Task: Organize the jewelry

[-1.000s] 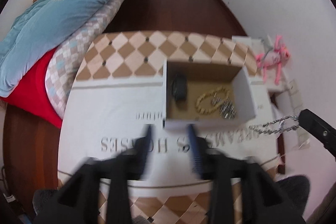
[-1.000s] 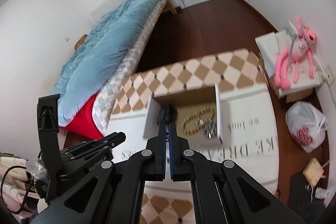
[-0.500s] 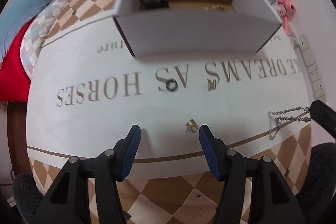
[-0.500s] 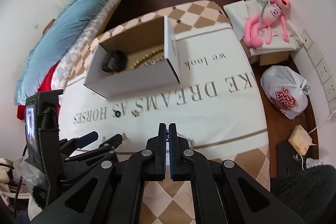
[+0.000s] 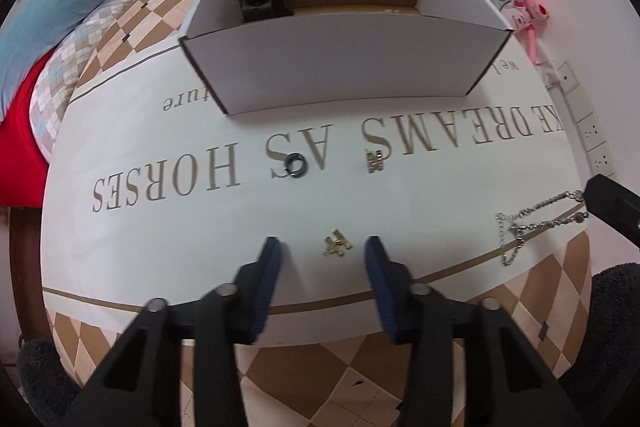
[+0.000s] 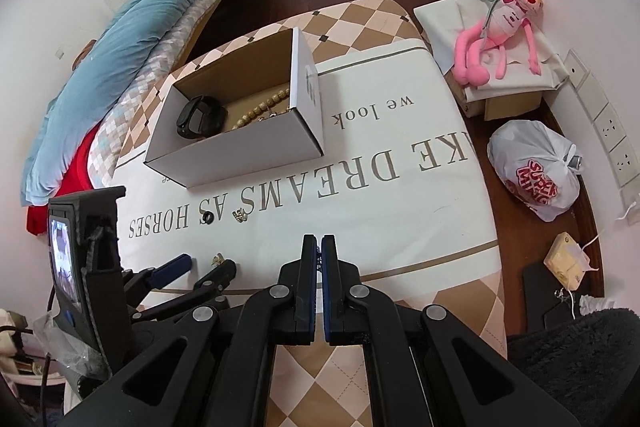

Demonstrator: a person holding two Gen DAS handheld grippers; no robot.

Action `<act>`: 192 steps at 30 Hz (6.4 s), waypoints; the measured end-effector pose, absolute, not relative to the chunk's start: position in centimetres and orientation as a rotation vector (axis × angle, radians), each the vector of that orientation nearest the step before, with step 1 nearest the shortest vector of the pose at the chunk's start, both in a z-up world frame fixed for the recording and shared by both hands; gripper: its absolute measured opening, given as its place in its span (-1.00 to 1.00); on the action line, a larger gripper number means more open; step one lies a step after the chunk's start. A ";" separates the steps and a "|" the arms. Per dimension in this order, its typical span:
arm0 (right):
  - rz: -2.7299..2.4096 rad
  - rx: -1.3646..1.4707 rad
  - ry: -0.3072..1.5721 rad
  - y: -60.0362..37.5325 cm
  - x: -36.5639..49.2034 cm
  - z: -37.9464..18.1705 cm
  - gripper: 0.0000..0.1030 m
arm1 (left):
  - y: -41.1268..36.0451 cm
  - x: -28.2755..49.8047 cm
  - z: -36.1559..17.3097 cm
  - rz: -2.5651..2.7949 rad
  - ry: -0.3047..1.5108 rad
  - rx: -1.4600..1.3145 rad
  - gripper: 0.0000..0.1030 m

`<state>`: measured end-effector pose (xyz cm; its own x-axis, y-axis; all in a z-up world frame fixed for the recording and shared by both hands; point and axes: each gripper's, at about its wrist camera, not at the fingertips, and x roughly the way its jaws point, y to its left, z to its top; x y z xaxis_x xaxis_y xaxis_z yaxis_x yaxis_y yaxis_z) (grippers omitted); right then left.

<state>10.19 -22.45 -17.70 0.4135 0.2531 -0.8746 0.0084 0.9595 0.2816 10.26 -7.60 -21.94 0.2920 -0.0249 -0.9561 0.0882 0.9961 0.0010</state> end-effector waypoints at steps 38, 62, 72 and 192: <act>0.278 0.364 1.000 -21.7 11.5 -10.7 -0.96 | -2.1 10.4 -15.9 -0.095 1.237 -0.154 -0.71; 0.158 0.373 1.104 -24.1 10.2 -17.1 -0.96 | -7.6 10.2 -21.4 -0.125 1.243 0.084 -0.89; 0.179 0.372 1.085 -23.8 10.1 -16.0 -0.96 | -6.8 9.7 -19.8 -0.145 1.197 0.051 -0.97; 0.262 0.161 1.199 -17.6 30.3 -12.8 -0.43 | -0.9 29.9 -11.0 -0.121 1.207 -0.201 0.90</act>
<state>30.30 -17.60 -12.78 0.3381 0.2851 -0.8969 -0.1154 0.9584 0.2611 29.90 -0.93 -10.98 0.3527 -0.1998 -0.9142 -0.0141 0.9757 -0.2186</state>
